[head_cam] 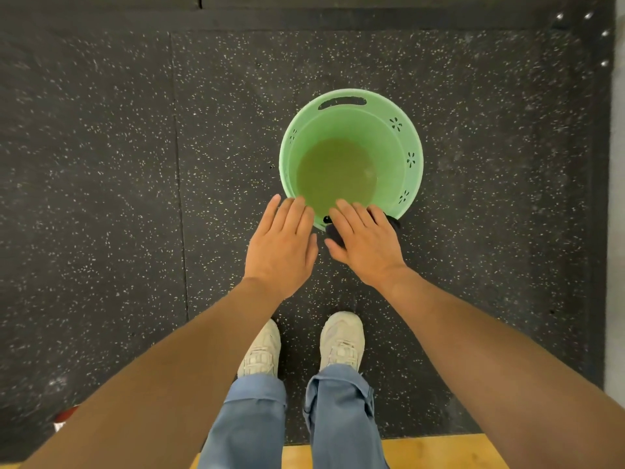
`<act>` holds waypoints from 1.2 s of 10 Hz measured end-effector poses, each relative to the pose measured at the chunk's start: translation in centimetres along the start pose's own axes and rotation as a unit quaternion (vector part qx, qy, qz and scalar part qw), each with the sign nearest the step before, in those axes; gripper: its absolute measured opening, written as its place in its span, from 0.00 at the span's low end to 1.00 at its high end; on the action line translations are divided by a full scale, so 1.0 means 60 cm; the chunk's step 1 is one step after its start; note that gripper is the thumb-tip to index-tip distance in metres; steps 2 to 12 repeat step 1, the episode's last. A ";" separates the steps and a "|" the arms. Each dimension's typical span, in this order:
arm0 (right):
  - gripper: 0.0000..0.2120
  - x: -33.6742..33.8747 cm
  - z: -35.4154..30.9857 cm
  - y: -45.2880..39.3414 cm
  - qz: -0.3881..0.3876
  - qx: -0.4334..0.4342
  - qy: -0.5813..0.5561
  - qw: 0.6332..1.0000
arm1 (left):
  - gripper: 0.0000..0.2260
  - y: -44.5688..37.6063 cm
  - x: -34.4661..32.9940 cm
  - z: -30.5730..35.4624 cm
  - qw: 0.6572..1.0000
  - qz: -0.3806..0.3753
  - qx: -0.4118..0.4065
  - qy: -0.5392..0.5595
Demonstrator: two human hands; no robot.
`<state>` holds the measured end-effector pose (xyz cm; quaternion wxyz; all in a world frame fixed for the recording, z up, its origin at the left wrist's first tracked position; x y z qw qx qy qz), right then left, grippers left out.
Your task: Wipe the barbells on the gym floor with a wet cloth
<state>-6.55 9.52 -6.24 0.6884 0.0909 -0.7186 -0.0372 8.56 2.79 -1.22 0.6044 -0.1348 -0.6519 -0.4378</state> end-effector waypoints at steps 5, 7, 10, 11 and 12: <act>0.26 0.011 0.008 0.005 -0.031 0.009 -0.001 0.999 | 0.21 -0.002 0.006 -0.003 1.000 0.015 0.007 -0.003; 0.26 0.011 0.008 0.005 -0.031 0.009 -0.001 0.999 | 0.21 -0.002 0.006 -0.003 1.000 0.015 0.007 -0.003; 0.26 0.011 0.008 0.005 -0.031 0.009 -0.001 0.999 | 0.21 -0.002 0.006 -0.003 1.000 0.015 0.007 -0.003; 0.26 0.011 0.008 0.005 -0.031 0.009 -0.001 0.999 | 0.21 -0.002 0.006 -0.003 1.000 0.015 0.007 -0.003; 0.26 0.011 0.008 0.005 -0.031 0.009 -0.001 0.999 | 0.21 -0.002 0.006 -0.003 1.000 0.015 0.007 -0.003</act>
Point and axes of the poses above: each hand's wrist, its own y-axis away from the middle knuckle, its own x-axis out of the back of the hand, z = x × y, the point moved 2 cm from there along -y, towards the middle knuckle, and after that the axes turned 13 degrees about -z, right-handed, at the moved point
